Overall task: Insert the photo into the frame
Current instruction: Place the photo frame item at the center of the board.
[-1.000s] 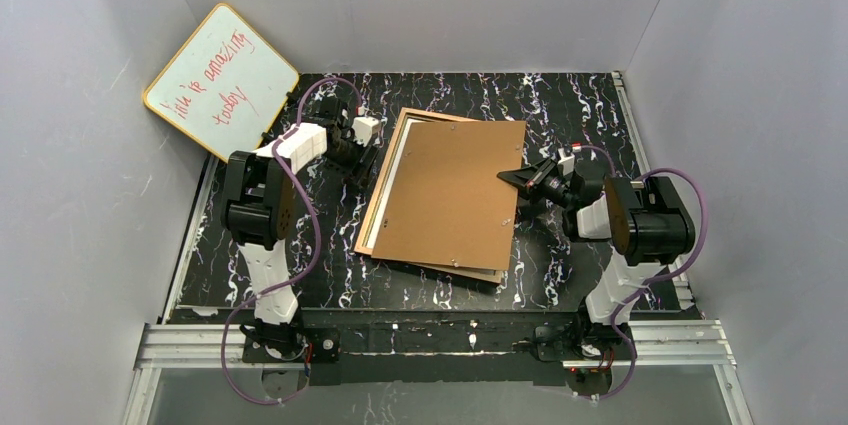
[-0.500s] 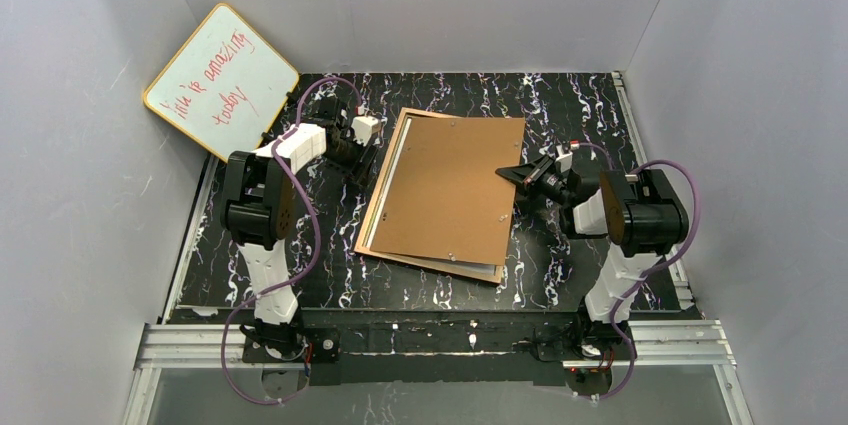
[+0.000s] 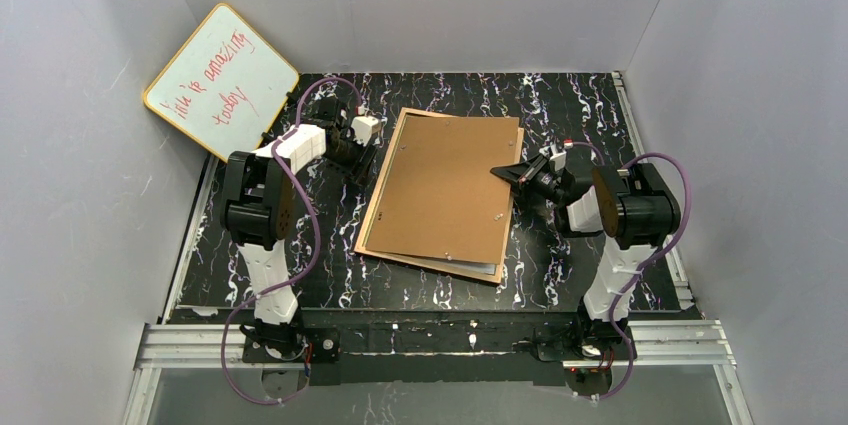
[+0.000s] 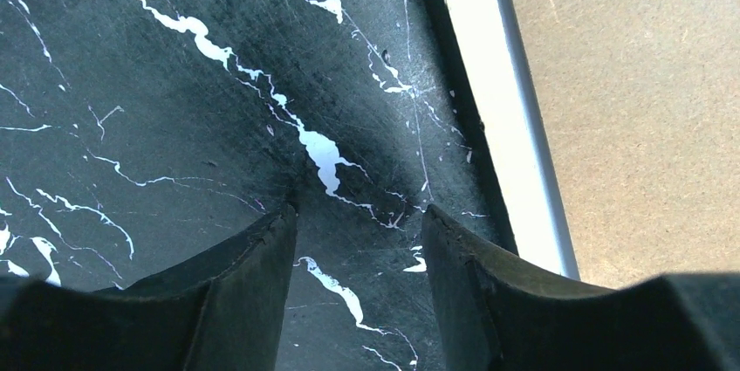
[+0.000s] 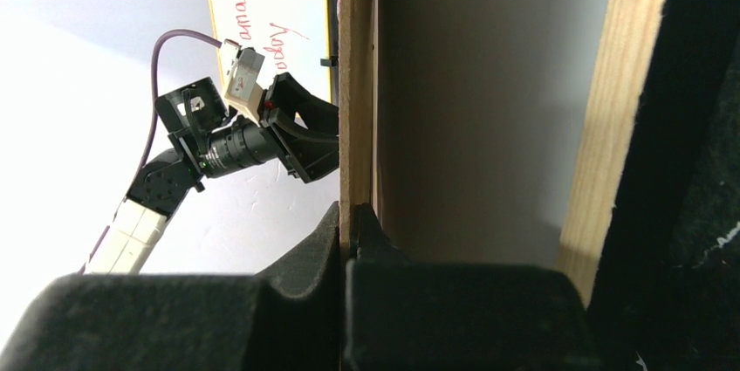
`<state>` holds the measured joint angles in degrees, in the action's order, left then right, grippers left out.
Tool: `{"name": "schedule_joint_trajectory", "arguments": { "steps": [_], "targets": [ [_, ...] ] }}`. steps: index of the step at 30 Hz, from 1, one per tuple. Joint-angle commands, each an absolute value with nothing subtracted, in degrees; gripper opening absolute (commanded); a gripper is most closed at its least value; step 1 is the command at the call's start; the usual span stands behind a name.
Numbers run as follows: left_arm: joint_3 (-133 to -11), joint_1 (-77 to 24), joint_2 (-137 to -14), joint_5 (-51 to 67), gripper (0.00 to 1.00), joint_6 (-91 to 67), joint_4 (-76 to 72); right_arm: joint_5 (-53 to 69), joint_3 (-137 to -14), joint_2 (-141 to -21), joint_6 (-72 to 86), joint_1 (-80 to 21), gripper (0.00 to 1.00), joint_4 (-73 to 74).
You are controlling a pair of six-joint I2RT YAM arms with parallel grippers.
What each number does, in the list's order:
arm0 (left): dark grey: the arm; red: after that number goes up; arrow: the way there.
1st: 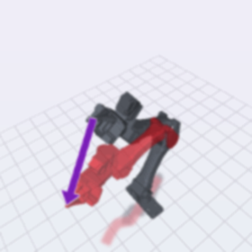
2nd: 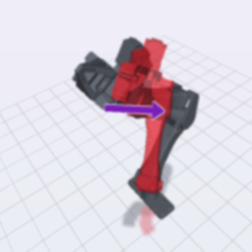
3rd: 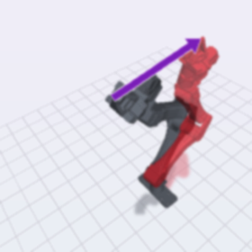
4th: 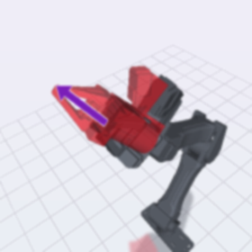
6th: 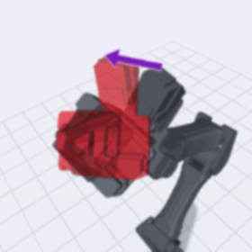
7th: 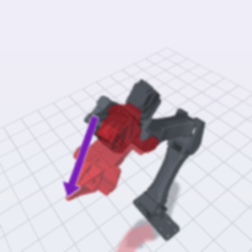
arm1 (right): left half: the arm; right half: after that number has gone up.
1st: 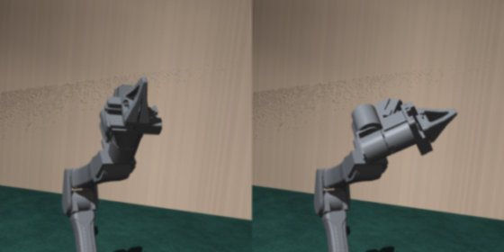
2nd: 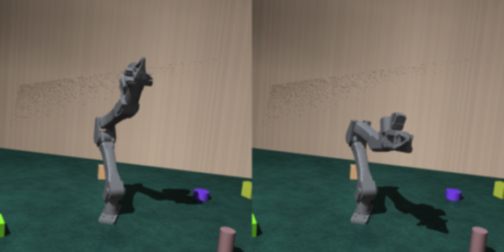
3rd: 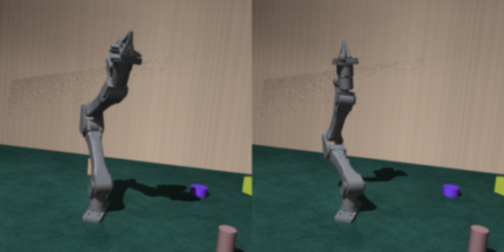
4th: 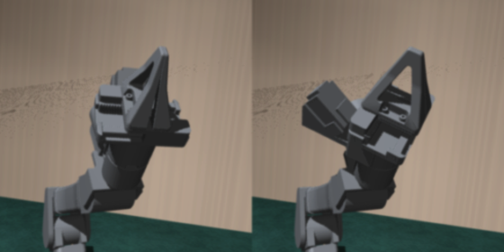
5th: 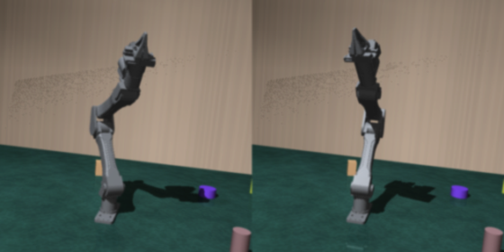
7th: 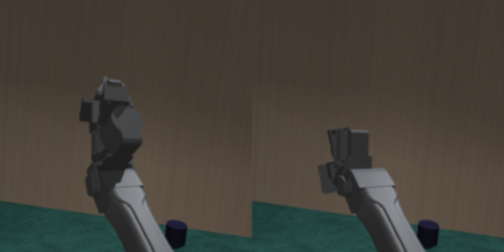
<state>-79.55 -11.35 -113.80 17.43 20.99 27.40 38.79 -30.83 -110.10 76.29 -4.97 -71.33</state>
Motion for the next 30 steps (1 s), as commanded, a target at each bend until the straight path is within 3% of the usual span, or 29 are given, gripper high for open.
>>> {"name": "schedule_joint_trajectory", "arguments": {
  "steps": [1,17,30],
  "targets": [
    [-76.55,-12.11,-116.09,20.29,0.52,21.23,30.64,38.12,-33.32,-108.67,74.38,-5.32,0.01,-75.85],
    [-76.7,-12.13,-115.68,20.54,0.5,21.45,31.01,35.81,-35.57,-101.61,61.55,-5.14,0.01,-60.53],
    [-75.25,-13.05,-115.94,22.9,0.47,21.03,31.24,36.47,-35.31,-104.82,65.94,-5.32,0.01,-64.89]
  ]
}}
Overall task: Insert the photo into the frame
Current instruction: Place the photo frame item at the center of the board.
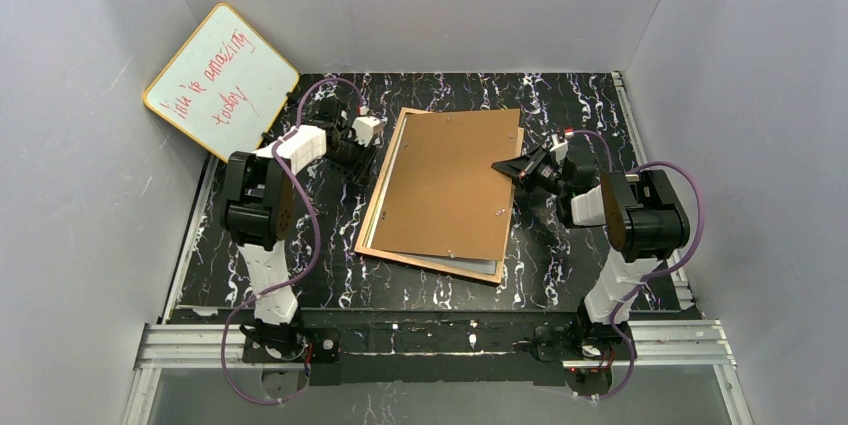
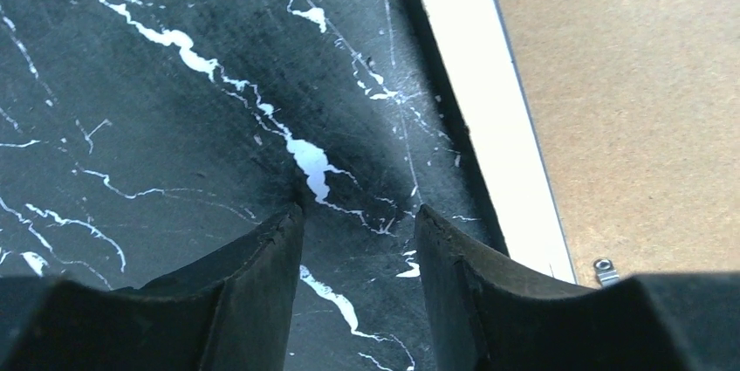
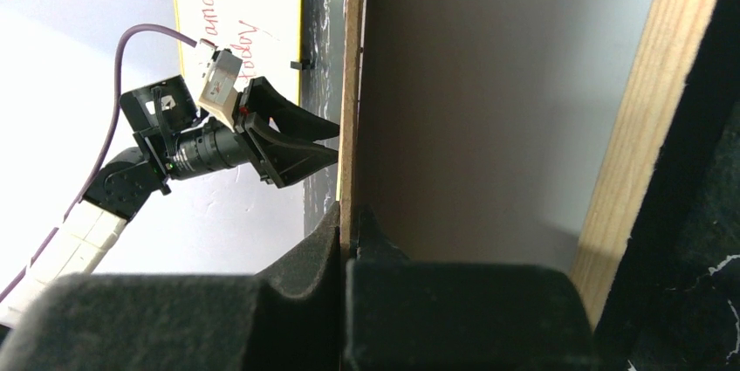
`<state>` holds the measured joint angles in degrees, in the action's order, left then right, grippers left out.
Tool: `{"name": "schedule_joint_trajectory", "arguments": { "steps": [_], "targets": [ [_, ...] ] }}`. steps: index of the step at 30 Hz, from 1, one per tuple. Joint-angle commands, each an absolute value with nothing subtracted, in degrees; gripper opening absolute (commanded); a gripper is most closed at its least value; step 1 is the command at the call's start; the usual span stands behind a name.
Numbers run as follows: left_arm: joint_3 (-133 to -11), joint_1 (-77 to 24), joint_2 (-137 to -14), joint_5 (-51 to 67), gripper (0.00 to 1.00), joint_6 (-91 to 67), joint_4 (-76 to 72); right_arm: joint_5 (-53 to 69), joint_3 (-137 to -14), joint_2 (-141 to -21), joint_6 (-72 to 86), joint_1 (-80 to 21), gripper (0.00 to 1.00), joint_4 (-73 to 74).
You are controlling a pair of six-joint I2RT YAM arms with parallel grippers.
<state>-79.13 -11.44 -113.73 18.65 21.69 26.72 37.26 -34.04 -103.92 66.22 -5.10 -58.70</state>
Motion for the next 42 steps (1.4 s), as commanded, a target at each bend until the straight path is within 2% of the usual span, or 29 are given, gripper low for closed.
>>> {"name": "schedule_joint_trajectory", "arguments": {
  "steps": [1,5,12,17,21,22,25,29,31,34,36,37,42],
  "targets": [
    [-74.88,-13.33,-116.01,23.3,0.46,21.01,31.21,35.84,-34.88,-104.81,66.15,-5.7,0.01,-65.38],
    [-73.4,-14.65,-116.27,24.33,0.41,21.71,31.2,32.07,-33.24,-104.46,66.05,-7.36,0.01,-65.93],
    [-72.31,-15.2,-117.27,27.47,0.19,23.55,33.24,27.34,-33.48,-104.63,64.66,-10.16,0.01,-65.39],
    [-72.9,-15.27,-116.98,29.2,0.12,23.76,35.26,24.7,-34.77,-103.88,61.99,-12.11,0.01,-60.36],
    [-73.74,-15.18,-115.62,27.96,0.1,24.06,36.67,23.72,-37.37,-100.46,56.08,-12.62,0.01,-48.3],
    [-73.89,-15.12,-115.05,27.42,0.1,24.03,36.86,23.26,-38.27,-99.22,53.98,-12.77,0.11,-44.3],
    [-74.1,-15.1,-112.74,26.18,0.09,24.08,37.62,21.92,-41.94,-95.61,46.99,-13.88,0.22,-33.06],
    [-75.23,-14.57,-110.53,25.74,0.08,25.04,40.26,17.64,-49.71,-94.2,36.11,-16.99,0.55,-15.92],
    [-76.24,-14.06,-109.96,25.84,0.08,25.65,41.8,15.24,-52.8,-94.58,33.06,-18.68,0.66,-9.14],
    [-76.98,-13.51,-109.45,25.53,0.08,26.34,42.81,11.93,-54.76,-95.13,31.33,-20.27,0.79,-3.37],
    [-77.16,-13.44,-109.21,25.09,0.08,26.73,43.04,8.27,-57.15,-95.57,29.9,-21.43,0.94,1.87],
    [-77.08,-13.32,-109.14,24.81,0.09,26.92,43.04,5.87,-58.74,-95.99,29.11,-22.09,0.98,4.94],
    [-77.64,-12.78,-108.83,24.64,0.09,26.81,43.1,-6.22,-65.85,-97.3,25.37,-24.07,0.99,16.93]
  ]
}}
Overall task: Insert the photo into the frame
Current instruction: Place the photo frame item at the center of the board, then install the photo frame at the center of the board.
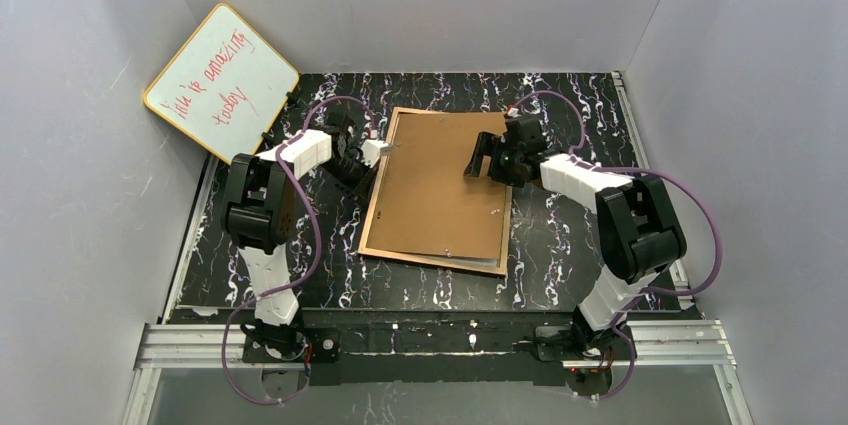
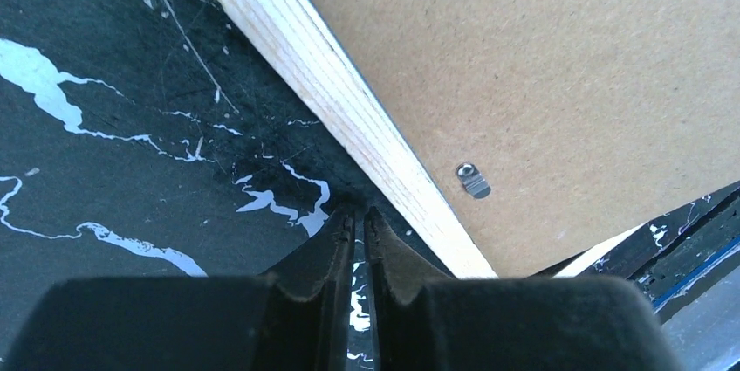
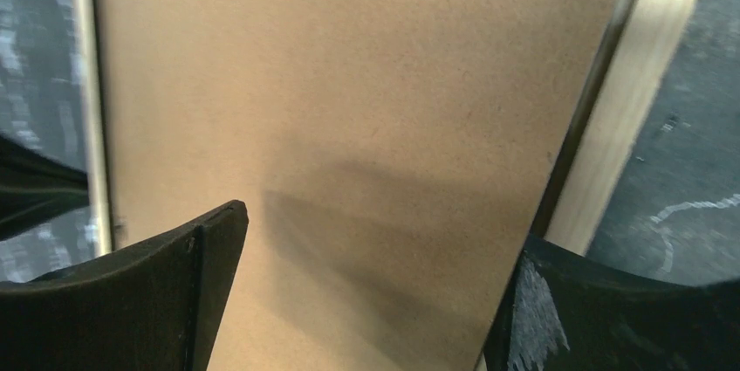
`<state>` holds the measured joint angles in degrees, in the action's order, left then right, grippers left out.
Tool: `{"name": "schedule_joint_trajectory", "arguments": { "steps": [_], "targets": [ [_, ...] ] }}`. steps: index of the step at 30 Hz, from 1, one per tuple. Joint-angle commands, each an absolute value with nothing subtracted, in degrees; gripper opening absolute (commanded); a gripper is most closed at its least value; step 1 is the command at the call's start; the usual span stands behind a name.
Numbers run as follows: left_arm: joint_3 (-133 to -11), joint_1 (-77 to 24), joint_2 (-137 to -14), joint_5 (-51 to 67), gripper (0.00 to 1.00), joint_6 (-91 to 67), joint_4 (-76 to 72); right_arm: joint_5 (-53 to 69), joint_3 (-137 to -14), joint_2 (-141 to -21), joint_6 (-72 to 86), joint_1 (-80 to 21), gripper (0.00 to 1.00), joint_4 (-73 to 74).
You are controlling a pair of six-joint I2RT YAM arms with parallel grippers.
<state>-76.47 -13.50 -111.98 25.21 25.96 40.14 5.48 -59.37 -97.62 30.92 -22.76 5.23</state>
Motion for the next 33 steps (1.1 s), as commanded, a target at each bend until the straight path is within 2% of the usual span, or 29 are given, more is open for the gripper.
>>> {"name": "schedule_joint_trajectory", "arguments": {
  "steps": [1,7,21,25,28,29,33],
  "targets": [
    [-77.86,-12.63,-108.82,24.75,0.09,26.93,43.18,-7.23,-67.01,-97.17,25.05,-24.08,0.99,18.59],
    [-80.35,-11.15,-109.76,25.88,0.11,27.47,45.83,-9.82,-70.65,-96.44,22.77,-24.22,0.99,22.4],
    [-79.52,-10.81,-110.57,26.69,0.13,26.04,43.95,-0.47,-71.08,-94.04,25.42,-24.32,0.99,16.44],
    [-79.58,-10.81,-111.39,29.17,0.14,24.71,43.84,9.45,-69.35,-91.82,27.42,-24.3,0.99,14.47],
    [-78.42,-10.81,-110.83,30.57,0.16,24.6,43.75,19.33,-62.95,-88.21,30.08,-25.33,0.97,8.54],
    [-78.04,-10.79,-110.57,30.8,0.16,24.61,43.77,20.17,-60.33,-86.95,30.92,-26.48,0.91,6.74],
    [-76.9,-10.77,-109.64,31.37,0.17,24.78,43.77,12.4,-55.88,-82.86,31.69,-34.37,0.51,11.02]
  ]
}}
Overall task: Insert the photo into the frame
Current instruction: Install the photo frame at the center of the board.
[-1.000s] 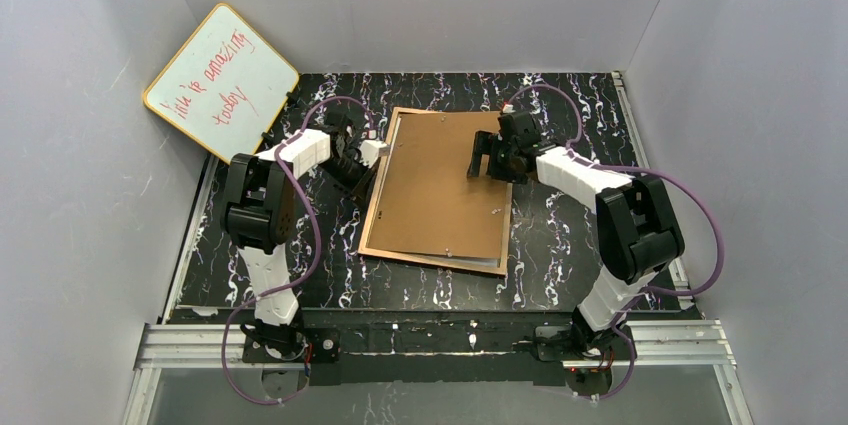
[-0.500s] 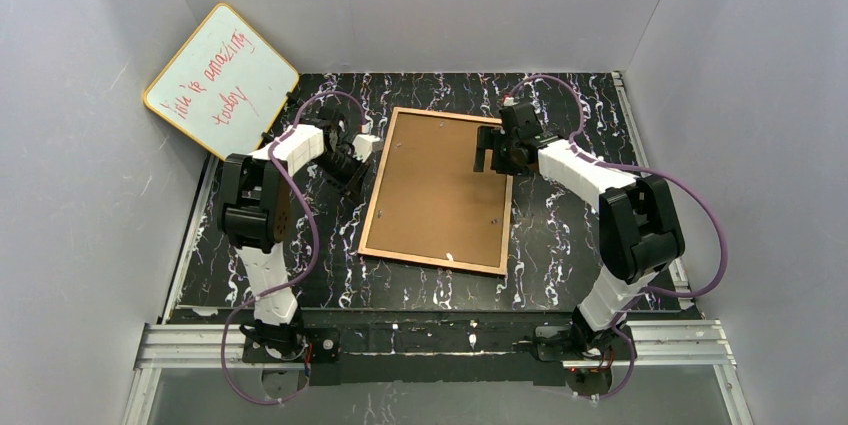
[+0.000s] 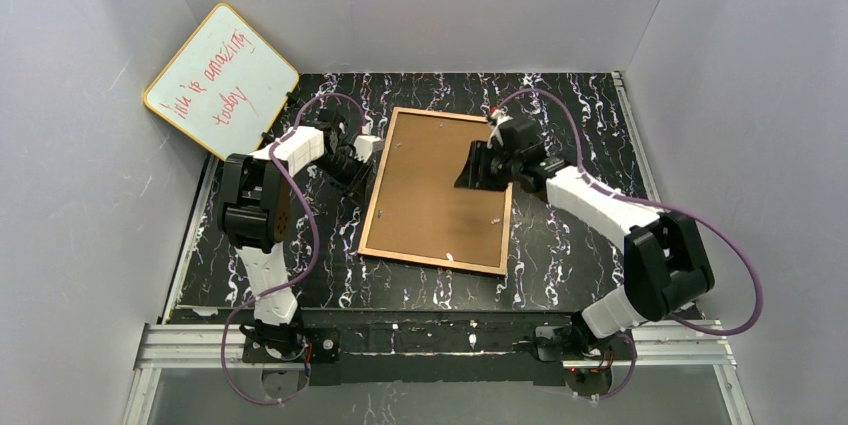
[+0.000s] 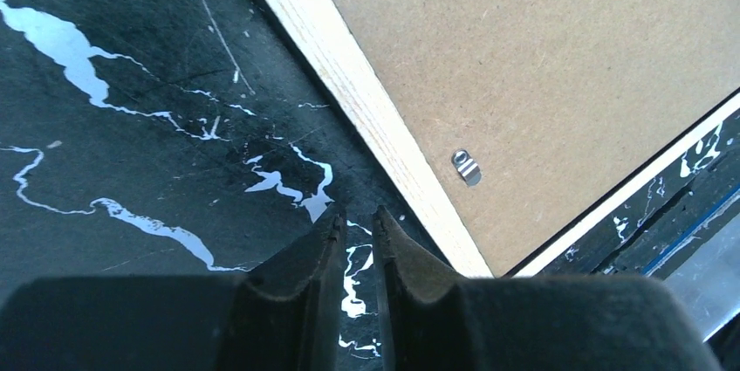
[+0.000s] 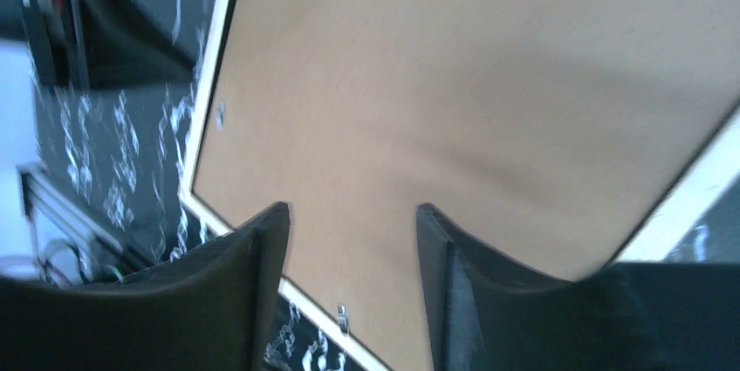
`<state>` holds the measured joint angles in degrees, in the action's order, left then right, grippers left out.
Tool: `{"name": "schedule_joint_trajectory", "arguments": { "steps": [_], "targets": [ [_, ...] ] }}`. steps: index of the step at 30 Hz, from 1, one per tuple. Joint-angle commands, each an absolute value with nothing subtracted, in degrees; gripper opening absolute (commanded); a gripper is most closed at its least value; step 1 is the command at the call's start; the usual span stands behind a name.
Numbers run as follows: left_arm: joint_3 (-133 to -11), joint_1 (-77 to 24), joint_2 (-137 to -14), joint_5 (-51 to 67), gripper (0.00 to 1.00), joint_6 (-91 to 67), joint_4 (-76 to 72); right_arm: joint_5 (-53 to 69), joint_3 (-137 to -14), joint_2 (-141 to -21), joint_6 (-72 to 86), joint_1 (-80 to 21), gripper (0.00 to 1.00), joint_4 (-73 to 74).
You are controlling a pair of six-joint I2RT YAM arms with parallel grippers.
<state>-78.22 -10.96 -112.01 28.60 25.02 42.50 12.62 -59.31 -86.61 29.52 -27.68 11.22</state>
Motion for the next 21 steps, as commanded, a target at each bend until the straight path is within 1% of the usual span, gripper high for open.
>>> {"name": "schedule_joint_trajectory", "arguments": {
  "steps": [1,3,4,8,10,13,17,19,21],
  "targets": [
    [-76.71,-10.81,-109.5,31.46,0.17,24.78,43.77,10.91,-54.39,-81.42,32.61,-36.17,0.42,11.01],
    [-76.48,-10.81,-109.29,31.64,0.17,24.95,43.77,8.82,-50.67,-78.16,35.18,-40.03,0.28,8.69],
    [-76.4,-10.81,-109.32,31.54,0.17,24.96,43.77,8.16,-49.11,-76.78,36.37,-41.93,0.23,8.07],
    [-76.17,-10.81,-109.15,30.94,0.17,25.27,43.77,1.39,-46.39,-75.15,38.97,-49.13,0.08,9.3],
    [-76.05,-10.8,-108.88,30.55,0.17,25.45,43.69,0.37,-45.11,-75.58,39.79,-51.44,0.02,9.57],
    [-75.79,-10.77,-108.4,30.26,0.17,25.61,43.72,-2.32,-43.12,-76.36,40.56,-53.64,0.01,8.14],
    [-75.13,-10.81,-107.74,30.91,0.18,25.69,43.89,-2.9,-41.62,-78.35,40.98,-54.88,0.01,6.3],
    [-75.36,-10.81,-107.6,31.5,0.2,25.44,44.19,-2.9,-41.27,-79.05,40.87,-55.17,0.01,5.88],
    [-75.84,-10.81,-107.38,32.58,0.24,25.32,44.94,-3.13,-41.06,-79.22,40.79,-55.73,0.01,5.48]
  ]
}}
